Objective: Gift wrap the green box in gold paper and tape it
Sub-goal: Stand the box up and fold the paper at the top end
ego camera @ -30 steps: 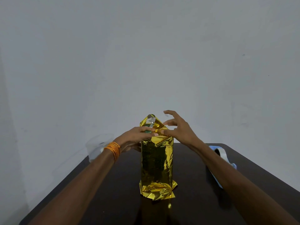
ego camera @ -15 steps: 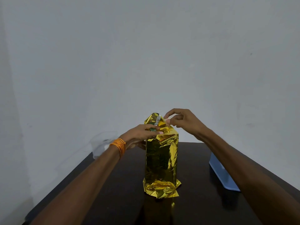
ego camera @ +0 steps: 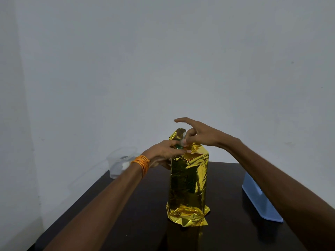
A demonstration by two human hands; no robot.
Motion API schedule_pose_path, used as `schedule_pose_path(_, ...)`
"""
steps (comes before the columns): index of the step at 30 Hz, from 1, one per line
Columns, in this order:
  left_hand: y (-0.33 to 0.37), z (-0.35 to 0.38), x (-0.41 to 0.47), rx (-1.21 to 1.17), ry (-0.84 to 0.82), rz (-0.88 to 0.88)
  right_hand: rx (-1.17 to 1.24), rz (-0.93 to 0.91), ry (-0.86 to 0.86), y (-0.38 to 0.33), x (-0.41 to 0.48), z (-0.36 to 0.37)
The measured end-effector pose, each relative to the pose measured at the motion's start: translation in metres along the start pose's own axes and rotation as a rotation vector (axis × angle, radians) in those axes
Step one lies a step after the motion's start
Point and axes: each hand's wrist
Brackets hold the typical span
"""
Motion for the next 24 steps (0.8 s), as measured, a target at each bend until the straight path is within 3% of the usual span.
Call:
schedule_pose_path(12,-0.002,0.0,0.004,-0.011,-0.001,0.017,-0.067,0.048,-0.032,0.011,0.015,0.008)
schedule_pose_path(24,-0.003,-0.001,0.005,-0.025,0.007,0.002,-0.307,0.111,-0.065,-0.001,0.022,0.014)
Point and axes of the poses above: each hand's wrist, its own x-axis towards the middle knuckle, its own z-axis out of the palm, y = z × x, and after that the axes turned 4 degrees about -z, right-handed
